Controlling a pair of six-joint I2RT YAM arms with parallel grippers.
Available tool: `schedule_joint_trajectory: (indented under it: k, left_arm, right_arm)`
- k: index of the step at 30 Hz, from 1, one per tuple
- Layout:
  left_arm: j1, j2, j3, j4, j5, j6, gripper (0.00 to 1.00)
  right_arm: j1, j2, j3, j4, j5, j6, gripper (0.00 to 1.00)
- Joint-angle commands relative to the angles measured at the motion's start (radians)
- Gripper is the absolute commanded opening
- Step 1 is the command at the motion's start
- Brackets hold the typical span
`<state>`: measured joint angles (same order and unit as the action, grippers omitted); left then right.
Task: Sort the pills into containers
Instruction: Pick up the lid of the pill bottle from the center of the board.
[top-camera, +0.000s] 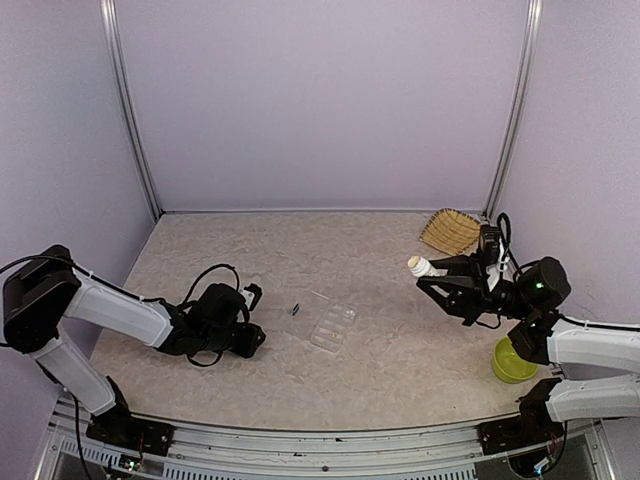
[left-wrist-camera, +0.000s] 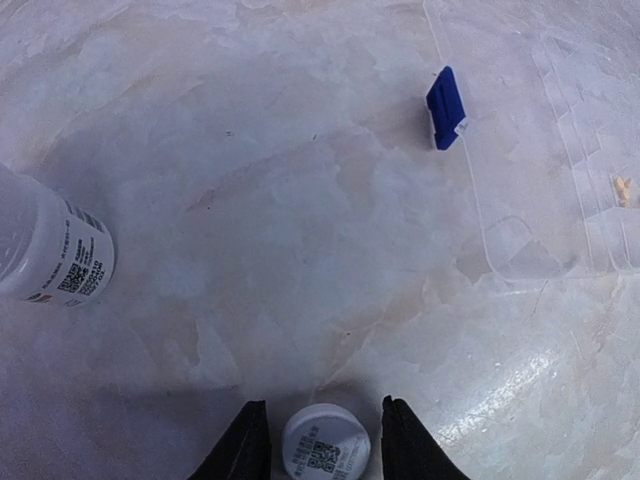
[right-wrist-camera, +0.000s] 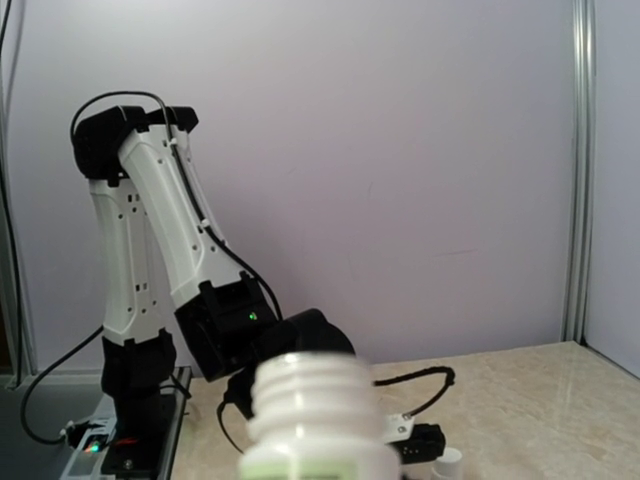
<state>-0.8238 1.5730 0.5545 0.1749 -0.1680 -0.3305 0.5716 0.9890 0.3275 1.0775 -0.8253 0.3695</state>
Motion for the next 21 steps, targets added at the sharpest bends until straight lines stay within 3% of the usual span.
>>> schedule_joint_trajectory:
  k: [1,10,21]
  left_arm:
    - [-0.008,0.016,0.022,-0.006,-0.01,0.008,0.35]
    - [-0.012,0.008,0.022,-0.015,0.001,0.011,0.19]
    - [-0.043,-0.12,0.03,0.066,0.128,0.045,0.2]
  right_arm:
    - [-0.007,0.004,-0.005,-0.011,0.008,-0.008,0.16]
    - [-0.007,0.022,0.0,-0.014,0.008,-0.007,0.16]
    - [-0.002,0.093,0.031,0.026,-0.038,0.019,0.16]
